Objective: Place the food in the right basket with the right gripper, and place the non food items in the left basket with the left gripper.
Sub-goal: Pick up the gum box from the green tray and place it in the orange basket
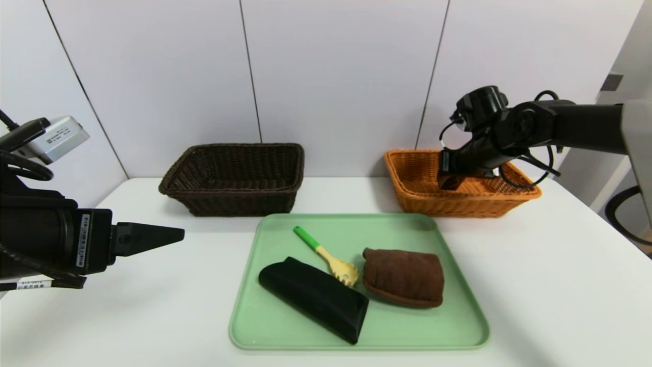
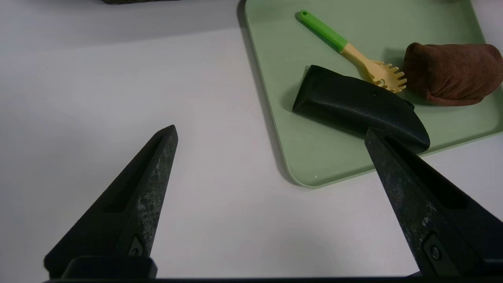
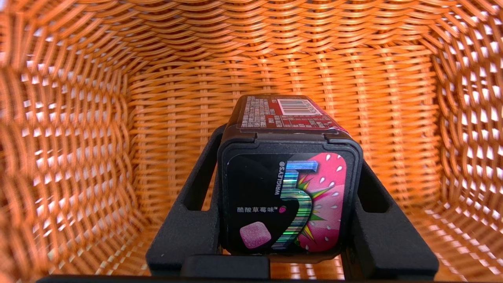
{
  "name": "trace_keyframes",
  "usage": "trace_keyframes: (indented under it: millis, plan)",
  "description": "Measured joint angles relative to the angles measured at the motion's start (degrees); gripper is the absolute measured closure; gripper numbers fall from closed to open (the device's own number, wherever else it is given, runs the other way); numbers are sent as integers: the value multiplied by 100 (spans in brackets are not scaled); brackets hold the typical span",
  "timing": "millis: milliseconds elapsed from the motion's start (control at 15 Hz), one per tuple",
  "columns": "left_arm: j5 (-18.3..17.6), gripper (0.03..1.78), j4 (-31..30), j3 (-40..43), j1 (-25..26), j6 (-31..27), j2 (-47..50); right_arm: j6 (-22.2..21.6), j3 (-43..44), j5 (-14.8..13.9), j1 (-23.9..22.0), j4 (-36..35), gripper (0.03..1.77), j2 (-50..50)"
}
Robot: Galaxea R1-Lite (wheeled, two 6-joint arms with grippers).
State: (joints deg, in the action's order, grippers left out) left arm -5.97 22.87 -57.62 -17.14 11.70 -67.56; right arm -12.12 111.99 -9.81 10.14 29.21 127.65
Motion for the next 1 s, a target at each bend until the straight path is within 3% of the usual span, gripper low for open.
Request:
trace_keyframes:
  millis: [333,733,1000]
  plan:
    - [5,12,-2,38,0,22,23,79,5,15,-44,-50,104,129]
    - [2,12,-22,41,0,23,26,85,2,78,-94,-13,56,166]
    - [5,12,-33,35,0,23,33,82,-1,102,-78,141,37,-28]
